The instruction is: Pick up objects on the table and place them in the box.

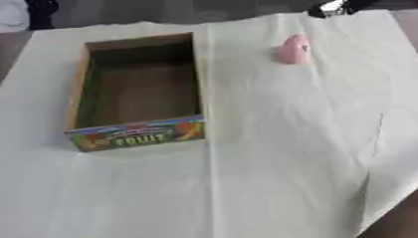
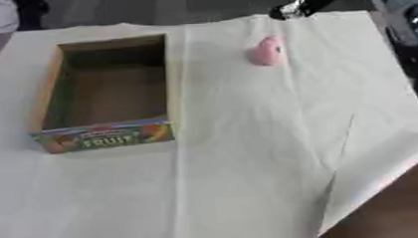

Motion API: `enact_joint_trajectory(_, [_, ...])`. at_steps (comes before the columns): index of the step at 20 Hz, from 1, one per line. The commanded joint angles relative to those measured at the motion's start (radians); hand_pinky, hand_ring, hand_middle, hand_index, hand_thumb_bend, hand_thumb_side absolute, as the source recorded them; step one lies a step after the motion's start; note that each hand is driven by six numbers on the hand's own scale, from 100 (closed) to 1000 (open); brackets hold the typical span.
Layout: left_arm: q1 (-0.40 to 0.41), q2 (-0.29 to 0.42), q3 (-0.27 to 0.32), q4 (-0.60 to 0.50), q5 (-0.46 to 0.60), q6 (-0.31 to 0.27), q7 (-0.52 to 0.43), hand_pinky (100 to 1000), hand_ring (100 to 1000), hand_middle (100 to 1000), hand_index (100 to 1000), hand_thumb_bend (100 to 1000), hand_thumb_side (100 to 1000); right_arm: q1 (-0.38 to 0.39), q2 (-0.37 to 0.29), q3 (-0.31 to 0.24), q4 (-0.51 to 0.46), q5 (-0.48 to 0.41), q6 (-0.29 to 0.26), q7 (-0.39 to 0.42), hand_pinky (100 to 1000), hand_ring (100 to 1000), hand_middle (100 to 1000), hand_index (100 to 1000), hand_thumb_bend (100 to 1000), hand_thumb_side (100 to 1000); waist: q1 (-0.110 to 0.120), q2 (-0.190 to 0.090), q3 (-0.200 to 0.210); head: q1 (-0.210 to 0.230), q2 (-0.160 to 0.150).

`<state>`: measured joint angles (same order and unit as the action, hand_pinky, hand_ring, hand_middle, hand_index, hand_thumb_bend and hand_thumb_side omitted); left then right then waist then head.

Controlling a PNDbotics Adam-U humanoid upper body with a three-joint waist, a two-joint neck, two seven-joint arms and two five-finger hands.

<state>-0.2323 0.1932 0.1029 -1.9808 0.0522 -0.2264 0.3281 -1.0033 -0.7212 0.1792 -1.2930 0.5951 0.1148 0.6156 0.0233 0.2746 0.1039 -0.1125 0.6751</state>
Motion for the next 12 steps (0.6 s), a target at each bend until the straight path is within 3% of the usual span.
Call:
enact_joint_trajectory(1, [-0.009,0.009,0.001,-0.019,-0.004,0.002,-0.002,785,603,617,826,100,551,-0.042,-0.001,0.005,0.039,0.026,-0.016,0.035,812,923,849,968,533,254,0.000,-0.014,0.002,-0.003,-0.010])
enact_joint_trajectory(5, [-0.007,0.007,-0.001,-0.019,-0.007,0.004,-0.003,786,602,616,826,100,552,-0.088,0.025,0.013,0.114,0.074,-0.054,0.098,816,923,848,968,497,144,-0.001,-0.008,0.004,-0.009,-0.016])
enact_joint_trajectory(12, [-0.007,0.006,-0.004,-0.019,-0.011,0.005,-0.007,786,600,616,826,100,552,-0.155,0.069,0.013,0.211,0.160,-0.113,0.185,818,917,841,955,457,100,-0.001,0.003,0.008,-0.026,-0.031])
